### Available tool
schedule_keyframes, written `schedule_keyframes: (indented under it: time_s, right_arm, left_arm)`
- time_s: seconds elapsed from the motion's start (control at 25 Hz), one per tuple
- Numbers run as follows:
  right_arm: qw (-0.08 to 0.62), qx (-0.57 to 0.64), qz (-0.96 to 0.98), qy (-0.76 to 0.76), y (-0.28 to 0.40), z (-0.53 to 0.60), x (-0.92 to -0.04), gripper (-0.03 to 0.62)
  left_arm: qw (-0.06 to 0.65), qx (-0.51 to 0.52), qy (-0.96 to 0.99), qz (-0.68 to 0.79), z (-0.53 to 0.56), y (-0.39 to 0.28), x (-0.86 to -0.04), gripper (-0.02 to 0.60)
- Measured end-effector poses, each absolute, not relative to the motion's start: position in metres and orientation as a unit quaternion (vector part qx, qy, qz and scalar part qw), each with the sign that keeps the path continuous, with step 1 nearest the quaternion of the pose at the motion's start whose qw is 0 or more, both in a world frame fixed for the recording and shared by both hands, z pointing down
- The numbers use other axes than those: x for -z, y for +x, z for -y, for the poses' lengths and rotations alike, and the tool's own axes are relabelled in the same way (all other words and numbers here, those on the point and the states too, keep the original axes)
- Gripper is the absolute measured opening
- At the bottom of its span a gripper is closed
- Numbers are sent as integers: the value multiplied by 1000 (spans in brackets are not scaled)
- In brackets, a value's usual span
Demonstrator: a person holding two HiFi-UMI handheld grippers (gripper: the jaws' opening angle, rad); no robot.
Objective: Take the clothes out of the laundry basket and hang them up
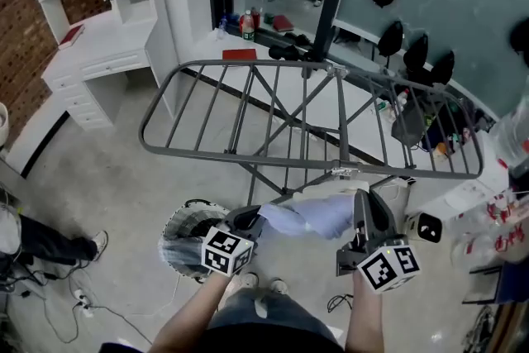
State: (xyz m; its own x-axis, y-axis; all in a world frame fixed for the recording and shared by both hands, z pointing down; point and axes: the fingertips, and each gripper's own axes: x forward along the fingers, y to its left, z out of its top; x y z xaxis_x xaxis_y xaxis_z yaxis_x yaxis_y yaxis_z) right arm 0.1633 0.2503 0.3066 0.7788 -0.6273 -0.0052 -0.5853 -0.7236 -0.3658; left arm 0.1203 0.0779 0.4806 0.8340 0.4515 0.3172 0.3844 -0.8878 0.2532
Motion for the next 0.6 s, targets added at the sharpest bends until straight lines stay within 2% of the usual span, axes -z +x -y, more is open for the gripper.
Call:
schedule_keyframes:
  time_s: [0.36,0.6]
  right_arm:
    - [193,46,-237,-951,158,-316,-311,18]
    - [197,28,-201,-959,152,-339,-303,18]
  left_arm:
    - [62,-105,959,-255,-88,139,-376,28]
    - [43,-95,948,-302,-116,148,-368,28]
